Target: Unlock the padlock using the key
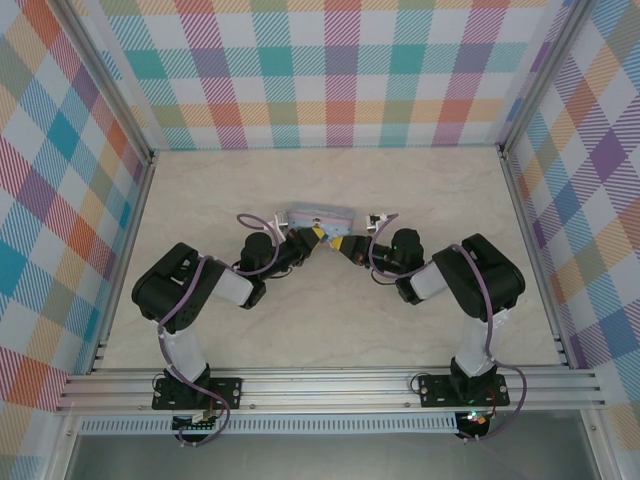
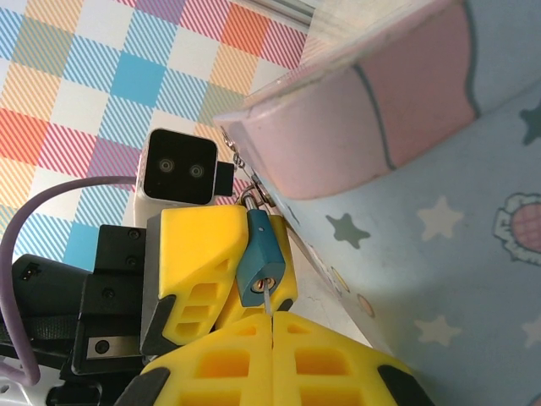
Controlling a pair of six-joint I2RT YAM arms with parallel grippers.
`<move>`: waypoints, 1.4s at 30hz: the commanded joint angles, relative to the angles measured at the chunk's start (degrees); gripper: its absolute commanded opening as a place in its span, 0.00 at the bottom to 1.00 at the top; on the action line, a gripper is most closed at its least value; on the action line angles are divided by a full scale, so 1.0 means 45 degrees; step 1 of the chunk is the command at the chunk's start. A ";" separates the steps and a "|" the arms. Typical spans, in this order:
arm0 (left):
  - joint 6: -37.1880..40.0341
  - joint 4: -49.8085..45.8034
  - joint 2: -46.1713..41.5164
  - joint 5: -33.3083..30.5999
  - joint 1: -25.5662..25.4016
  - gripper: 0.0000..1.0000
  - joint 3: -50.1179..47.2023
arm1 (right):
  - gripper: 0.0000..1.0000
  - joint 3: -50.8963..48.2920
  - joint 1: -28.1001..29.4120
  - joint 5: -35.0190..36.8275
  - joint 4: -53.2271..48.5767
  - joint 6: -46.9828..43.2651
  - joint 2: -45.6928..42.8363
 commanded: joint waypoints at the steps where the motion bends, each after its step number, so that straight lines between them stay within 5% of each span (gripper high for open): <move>1: -0.0177 0.0940 -0.0637 0.1372 -0.0296 0.00 0.0155 | 0.02 0.0797 -0.0022 0.0159 0.0798 -0.0087 -0.0083; 31: -0.1318 0.0939 -0.0985 0.1732 -0.0595 0.00 0.0417 | 0.02 0.0908 0.0599 0.0443 0.1367 0.0013 0.0023; 42: -0.0033 0.0062 -0.1141 0.2292 -0.0595 0.00 0.0463 | 0.02 0.0579 0.0432 0.0644 0.1120 0.0078 -0.0860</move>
